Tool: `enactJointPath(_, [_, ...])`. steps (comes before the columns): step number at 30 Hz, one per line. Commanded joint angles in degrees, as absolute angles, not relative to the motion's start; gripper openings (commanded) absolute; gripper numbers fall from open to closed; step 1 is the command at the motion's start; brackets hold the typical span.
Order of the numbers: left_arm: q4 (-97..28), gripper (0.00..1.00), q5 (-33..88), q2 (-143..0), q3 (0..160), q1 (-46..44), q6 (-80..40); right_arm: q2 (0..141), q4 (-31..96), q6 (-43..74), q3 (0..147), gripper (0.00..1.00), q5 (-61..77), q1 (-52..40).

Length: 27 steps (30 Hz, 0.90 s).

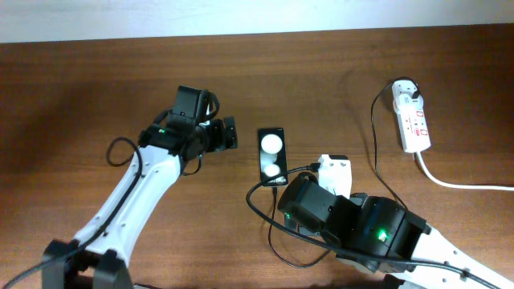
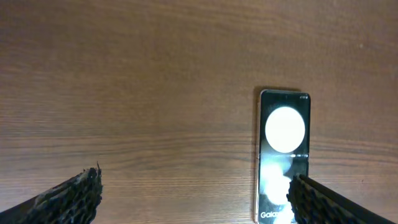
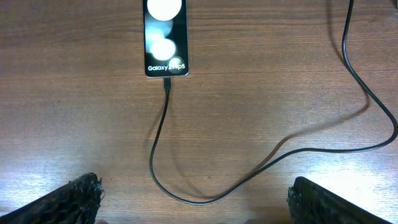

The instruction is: Plug charger to phone and switch on socket

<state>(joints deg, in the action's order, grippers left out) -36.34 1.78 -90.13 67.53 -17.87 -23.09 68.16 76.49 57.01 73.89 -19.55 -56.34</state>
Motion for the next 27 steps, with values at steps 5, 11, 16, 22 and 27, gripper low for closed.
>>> enactJointPath(5, [-43.22, 0.99, -15.29, -69.1, 67.24, -17.67, -22.2, 68.2, 76.51, 57.52, 74.26, 0.99, -19.7, -56.16])
enactJointPath(11, [-48.88, 0.99, -19.53, -50.0, 67.24, -17.67, -22.17, 68.23, 76.53, 57.52, 74.26, 0.99, -19.7, -56.16])
enactJointPath(16, [-55.05, 0.99, -28.58, -42.28, 67.24, -17.67, -22.17, 68.23, 76.51, 57.52, 74.26, 0.99, -19.7, -56.16])
enactJointPath(22, [-55.75, 0.99, -29.15, -38.46, 67.24, -17.67, -22.2, 68.23, 76.51, 57.52, 74.26, 0.99, -19.7, -56.18])
enactJointPath(27, [-64.07, 0.99, -32.82, -37.54, 67.22, -17.67, -22.2, 68.23, 76.51, 57.52, 74.26, 0.99, -19.7, -56.16])
